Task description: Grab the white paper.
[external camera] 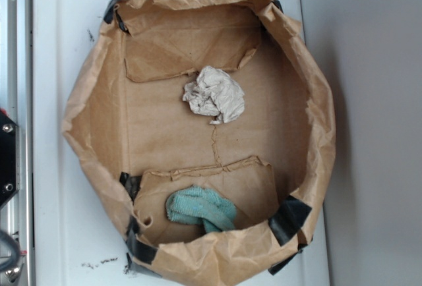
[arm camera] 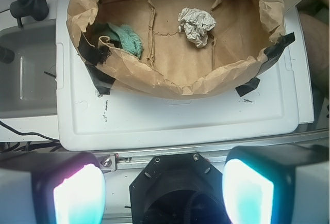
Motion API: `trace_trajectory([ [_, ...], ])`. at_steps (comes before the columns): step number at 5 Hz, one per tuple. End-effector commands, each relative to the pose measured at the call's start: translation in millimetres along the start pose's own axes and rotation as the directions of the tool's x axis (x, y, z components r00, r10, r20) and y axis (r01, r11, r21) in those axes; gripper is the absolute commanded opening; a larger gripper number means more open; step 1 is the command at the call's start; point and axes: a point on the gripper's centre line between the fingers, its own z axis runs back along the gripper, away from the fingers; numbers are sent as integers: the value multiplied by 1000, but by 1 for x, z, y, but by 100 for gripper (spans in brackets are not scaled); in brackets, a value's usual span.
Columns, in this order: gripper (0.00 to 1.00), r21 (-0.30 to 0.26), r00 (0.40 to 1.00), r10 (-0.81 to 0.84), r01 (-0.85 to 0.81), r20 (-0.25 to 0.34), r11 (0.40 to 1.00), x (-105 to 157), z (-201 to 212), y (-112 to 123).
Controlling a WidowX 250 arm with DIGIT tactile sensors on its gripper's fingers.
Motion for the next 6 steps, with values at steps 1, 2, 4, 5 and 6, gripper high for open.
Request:
trace_trajectory([
  [1, 100, 0, 1000, 0, 0, 0, 1000, 0, 0, 0],
  [2, 100, -51, 993, 4, 2, 119, 999, 49, -13, 4],
  [4, 100, -63, 991, 18, -10, 130, 998, 96, -25, 20],
  [5, 100, -63, 991, 18, -10, 130, 998, 96, -25, 20],
  [6, 100, -63, 991, 18, -10, 130, 998, 96, -25, 20],
])
